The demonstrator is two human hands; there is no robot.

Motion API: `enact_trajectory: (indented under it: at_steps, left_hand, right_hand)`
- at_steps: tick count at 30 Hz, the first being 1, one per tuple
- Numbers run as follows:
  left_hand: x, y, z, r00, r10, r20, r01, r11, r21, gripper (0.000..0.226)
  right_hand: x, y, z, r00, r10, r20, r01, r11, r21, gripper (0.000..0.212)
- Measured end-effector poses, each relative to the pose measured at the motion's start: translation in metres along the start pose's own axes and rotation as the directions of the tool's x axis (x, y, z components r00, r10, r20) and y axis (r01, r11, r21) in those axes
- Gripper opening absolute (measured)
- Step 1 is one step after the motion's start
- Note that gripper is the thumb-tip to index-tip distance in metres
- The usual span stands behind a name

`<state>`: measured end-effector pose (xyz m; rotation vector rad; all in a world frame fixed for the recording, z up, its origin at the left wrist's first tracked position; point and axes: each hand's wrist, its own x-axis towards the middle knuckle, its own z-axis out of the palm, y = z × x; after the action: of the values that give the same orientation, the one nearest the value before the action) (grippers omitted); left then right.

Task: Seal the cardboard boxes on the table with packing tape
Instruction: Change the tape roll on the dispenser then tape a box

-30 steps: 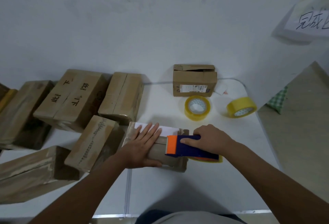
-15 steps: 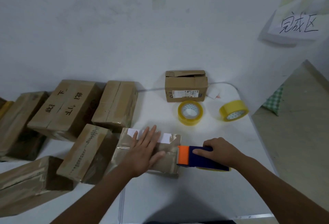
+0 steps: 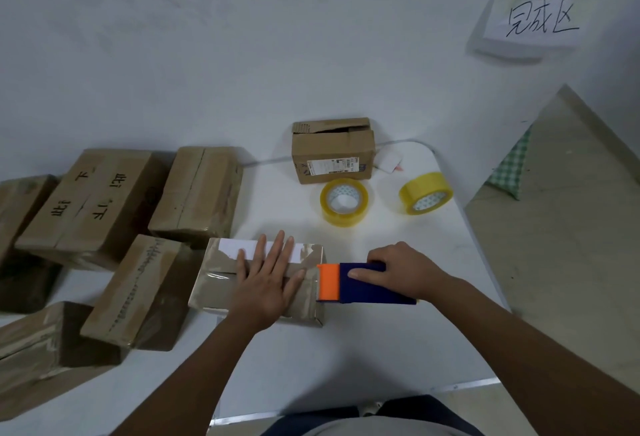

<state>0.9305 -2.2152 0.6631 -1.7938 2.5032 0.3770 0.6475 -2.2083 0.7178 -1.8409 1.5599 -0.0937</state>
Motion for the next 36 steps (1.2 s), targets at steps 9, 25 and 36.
enact_trajectory:
  at_steps: [9, 25, 36]
  left_hand:
    - [0.001, 0.000, 0.001, 1.000, 0.001, -0.022, -0.001, 1.000, 0.011, 0.079]
    - [0.011, 0.059, 0.022, 0.995, -0.051, -0.080, 0.059, 0.994, 0.096, 0.063]
    - [0.012, 0.062, 0.028, 0.991, -0.057, -0.124, 0.072, 0.990, 0.120, 0.061]
  right_hand:
    - [-0.019, 0.044, -0.015, 0.993, 0.114, -0.030, -0.115, 0.993, -0.013, 0.053]
    - [-0.023, 0.034, -0.010, 0.994, 0.098, 0.047, -0.094, 0.992, -0.080, 0.032]
    - [-0.003, -0.005, 0.029, 0.986, 0.165, -0.037, -0.169, 0.951, -0.257, 0.046]
